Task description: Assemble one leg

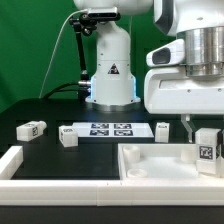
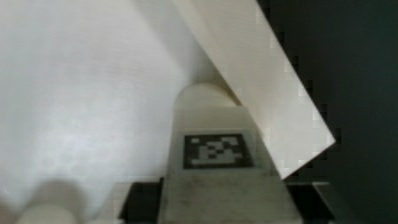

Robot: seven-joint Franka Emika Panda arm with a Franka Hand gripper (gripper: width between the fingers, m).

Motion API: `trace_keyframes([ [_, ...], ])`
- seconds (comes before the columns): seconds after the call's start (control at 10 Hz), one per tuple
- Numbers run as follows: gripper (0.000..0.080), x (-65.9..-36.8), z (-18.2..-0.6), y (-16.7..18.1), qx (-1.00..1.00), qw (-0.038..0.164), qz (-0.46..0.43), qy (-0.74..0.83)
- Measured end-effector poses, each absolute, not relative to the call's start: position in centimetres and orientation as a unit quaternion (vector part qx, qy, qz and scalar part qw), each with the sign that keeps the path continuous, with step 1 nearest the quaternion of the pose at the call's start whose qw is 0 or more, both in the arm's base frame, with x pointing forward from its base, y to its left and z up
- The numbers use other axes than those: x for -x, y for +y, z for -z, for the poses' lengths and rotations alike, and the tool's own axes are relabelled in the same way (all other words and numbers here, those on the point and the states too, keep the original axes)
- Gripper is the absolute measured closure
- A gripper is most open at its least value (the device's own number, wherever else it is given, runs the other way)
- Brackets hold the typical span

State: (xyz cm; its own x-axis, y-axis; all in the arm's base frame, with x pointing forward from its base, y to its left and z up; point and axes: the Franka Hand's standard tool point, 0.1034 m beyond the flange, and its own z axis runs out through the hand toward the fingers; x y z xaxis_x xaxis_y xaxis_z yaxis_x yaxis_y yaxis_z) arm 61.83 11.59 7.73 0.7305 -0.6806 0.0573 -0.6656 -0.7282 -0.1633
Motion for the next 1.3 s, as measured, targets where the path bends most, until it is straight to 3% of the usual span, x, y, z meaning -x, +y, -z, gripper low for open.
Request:
trace_keyframes([
  [0.5, 0.0507, -61.61, -7.63, 11.64, 0.781, 0.101, 0.029, 0.616],
  [0.9, 0.0507, -61.68, -7.57, 11.69, 0.765, 0.1, 0.016, 0.635],
  [1.1, 0.0202, -61.6, -7.52, 11.28, 0.819, 0.091, 0.005, 0.567],
  [1.3, 0.0165, -61.53, -7.46, 11.09, 0.879, 0.082, 0.009, 0.47],
])
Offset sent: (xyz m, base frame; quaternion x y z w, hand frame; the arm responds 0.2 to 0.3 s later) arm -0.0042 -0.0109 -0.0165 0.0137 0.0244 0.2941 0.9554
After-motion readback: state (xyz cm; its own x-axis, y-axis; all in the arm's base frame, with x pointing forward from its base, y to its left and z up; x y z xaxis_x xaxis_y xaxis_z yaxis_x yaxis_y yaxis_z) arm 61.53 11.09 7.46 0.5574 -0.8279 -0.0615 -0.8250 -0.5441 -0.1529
